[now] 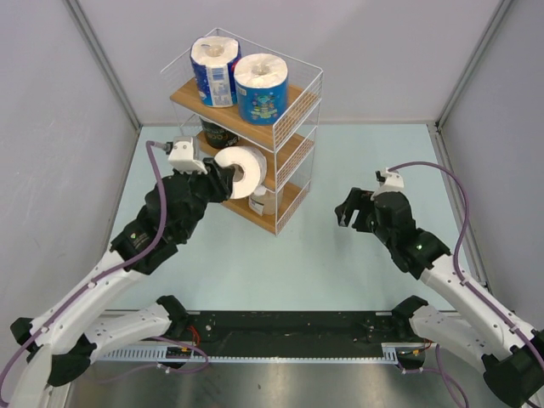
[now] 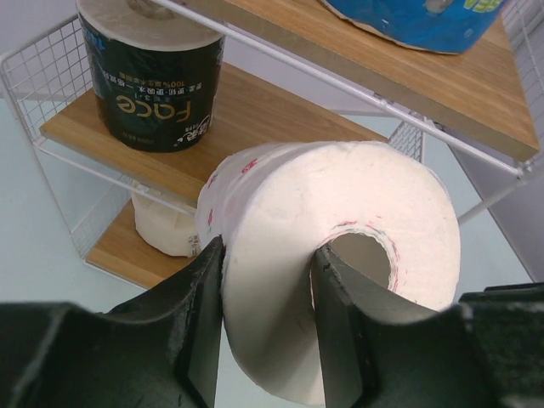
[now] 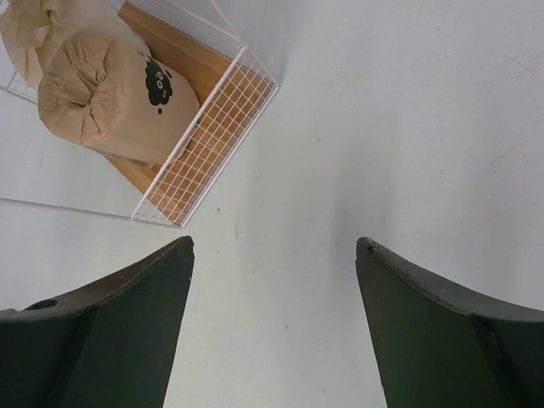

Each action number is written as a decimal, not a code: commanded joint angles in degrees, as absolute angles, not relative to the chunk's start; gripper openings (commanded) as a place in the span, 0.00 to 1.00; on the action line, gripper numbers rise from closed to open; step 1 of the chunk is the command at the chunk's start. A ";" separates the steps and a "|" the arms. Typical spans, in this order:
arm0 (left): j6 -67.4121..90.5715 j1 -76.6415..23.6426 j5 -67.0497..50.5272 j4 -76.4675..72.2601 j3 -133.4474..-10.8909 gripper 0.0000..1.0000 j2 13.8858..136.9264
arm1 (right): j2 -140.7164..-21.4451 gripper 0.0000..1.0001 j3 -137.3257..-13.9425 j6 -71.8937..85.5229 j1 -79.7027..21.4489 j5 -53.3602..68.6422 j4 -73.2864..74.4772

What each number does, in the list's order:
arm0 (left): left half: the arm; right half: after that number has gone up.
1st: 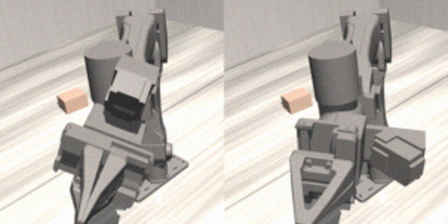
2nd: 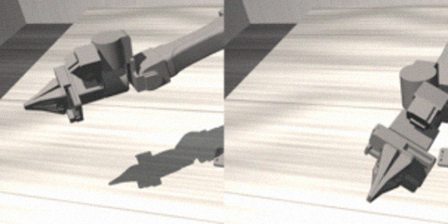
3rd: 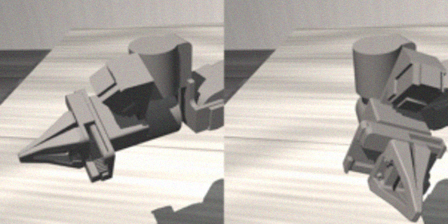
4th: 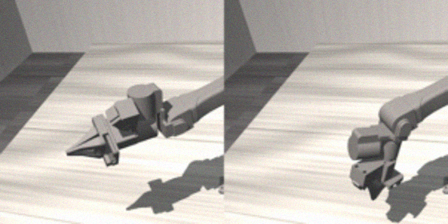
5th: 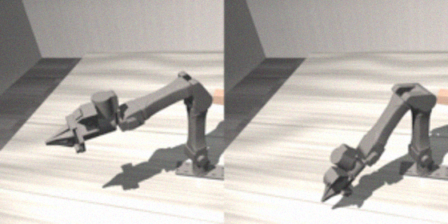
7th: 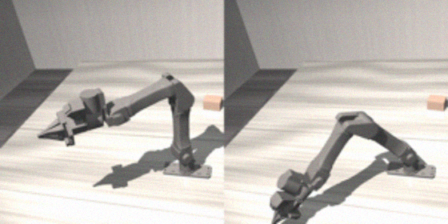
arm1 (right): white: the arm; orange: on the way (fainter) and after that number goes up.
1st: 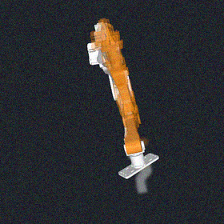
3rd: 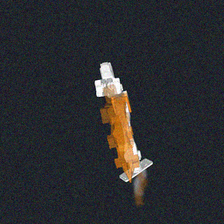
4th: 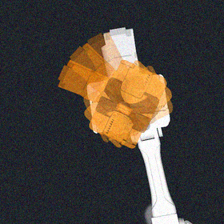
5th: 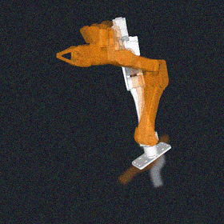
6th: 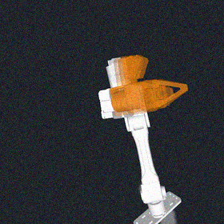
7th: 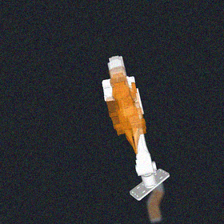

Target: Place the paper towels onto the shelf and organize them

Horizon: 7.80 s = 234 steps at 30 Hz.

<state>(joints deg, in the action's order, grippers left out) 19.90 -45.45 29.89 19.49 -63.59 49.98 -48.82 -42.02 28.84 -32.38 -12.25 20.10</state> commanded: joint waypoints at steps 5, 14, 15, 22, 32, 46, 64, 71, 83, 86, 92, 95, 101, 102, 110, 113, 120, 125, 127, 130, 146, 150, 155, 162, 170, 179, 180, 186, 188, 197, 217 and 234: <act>19.95 -40.35 25.93 11.43 -66.80 0.41 52.29 | -47.02 0.82 -41.92 28.48 -30.85 -13.18 21.45; 22.06 -35.25 19.96 10.20 -66.71 0.41 54.75 | -46.06 0.81 -41.66 28.04 -29.27 -12.31 22.15; 22.15 -34.64 19.43 9.93 -66.71 0.41 55.02 | -46.05 0.81 -41.57 28.04 -29.18 -12.30 22.24; 23.29 -31.91 15.30 8.70 -67.85 0.41 57.74 | -45.70 0.81 -41.40 28.12 -28.48 -11.95 22.50; 23.82 -30.94 11.60 8.09 -71.89 0.41 61.70 | -44.39 0.81 -40.61 28.13 -27.77 -11.78 23.20; 25.14 -29.35 8.88 5.72 -74.36 0.41 63.90 | -43.59 0.81 -39.73 28.83 -26.90 -10.55 23.20; 28.12 -27.77 4.92 4.04 -73.92 0.50 66.71 | -43.33 0.82 -39.55 28.74 -26.46 -10.20 23.64; 30.23 -26.10 1.59 5.10 -75.15 0.49 65.83 | -44.21 0.81 -39.38 29.09 -26.28 -9.32 22.68; 33.13 -25.49 -3.60 4.31 -74.09 0.47 65.92 | -44.74 0.81 -39.02 29.27 -26.28 -8.70 22.06; 32.79 -25.49 -3.52 4.75 -74.09 0.47 66.27 | -45.09 0.82 -39.02 29.35 -26.19 -8.61 21.80; 31.56 -25.49 -2.20 6.24 -74.70 0.50 66.18 | -45.35 0.81 -38.85 29.27 -26.19 -8.44 21.45; 31.03 -25.49 -1.85 6.42 -75.14 0.51 66.09 | -45.35 0.82 -38.67 29.27 -26.10 -8.44 21.45; 30.76 -25.49 -1.76 6.68 -75.24 0.65 66.27 | -45.44 0.81 -38.50 29.53 -26.19 -8.17 21.27; 30.76 -25.49 -2.11 6.42 -75.15 0.68 66.27 | -45.27 0.81 -38.32 29.62 -26.10 -8.26 21.27; 32.17 -25.49 -3.78 3.43 -73.30 0.89 66.62 | -44.56 0.81 -38.15 29.53 -26.02 -8.61 21.71; 32.69 -25.49 -3.86 2.82 -73.30 0.94 66.80 | -44.56 0.81 -37.97 29.18 -25.93 -8.79 21.62; 33.49 -25.49 -3.96 0.79 -72.25 0.96 65.48 | -44.91 0.81 -37.88 28.83 -25.66 -8.00 21.36; 33.31 -25.40 -3.43 0.35 -71.28 0.97 63.81 | -45.17 0.81 -37.88 29.18 -25.58 -7.74 21.09; 33.22 -25.40 -3.43 0.62 -71.37 0.97 63.55 | -45.18 0.81 -37.88 29.18 -25.58 -7.56 20.92; 32.87 -25.40 -3.43 0.97 -70.75 0.97 62.50 | -44.91 0.81 -37.97 29.09 -25.58 -7.47 20.74; 41.65 -13.72 -2.10 -6.22 -54.23 0.76 53.09 | -44.03 0.81 -37.88 28.21 -24.17 -5.28 19.07; 45.43 -10.82 -4.83 -11.85 -52.47 0.61 55.19 | -43.51 0.81 -37.97 28.21 -23.73 -4.92 19.69; 47.28 -9.93 -5.98 -17.83 -52.29 0.57 58.18 | -42.80 0.81 -37.97 28.04 -23.47 -5.10 20.83; 45.89 -9.84 -2.91 -19.25 -53.61 0.70 61.61 | -41.75 0.81 -37.88 27.95 -23.12 -5.45 21.97; 43.42 -9.76 2.10 -20.56 -54.40 0.72 63.98 | -41.13 0.81 -37.97 27.68 -22.59 -5.01 22.32; 44.91 -9.76 3.16 -26.54 -54.84 0.72 67.67 | -40.34 0.81 -37.97 27.42 -21.97 -4.75 23.29; 45.09 -9.84 3.16 -27.94 -54.76 0.72 68.11 | -40.25 0.81 -37.97 27.42 -21.89 -4.66 23.47; 48.60 -9.84 2.64 -33.74 -53.79 0.71 70.75 | -39.99 0.81 -37.88 27.33 -21.62 -4.31 23.47; 49.22 -9.76 2.64 -34.62 -53.88 0.71 71.89 | -39.64 0.81 -37.88 27.33 -21.62 -4.22 23.73; 48.96 -9.84 3.16 -35.95 -57.04 0.70 76.46 | -38.76 0.81 -37.97 27.25 -21.09 -4.39 24.52; 47.29 -10.63 -1.49 -35.42 -57.40 0.56 76.91 | -39.81 0.81 -37.88 27.42 -20.30 -2.64 23.91; 47.72 -12.66 -2.63 -35.24 -55.46 0.55 73.74 | -40.34 0.81 -37.97 27.60 -20.30 -2.55 23.99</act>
<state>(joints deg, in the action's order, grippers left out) 47.99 -11.86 -0.86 -32.60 -55.40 76.36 -40.45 -38.24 28.23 -20.45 -2.94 24.99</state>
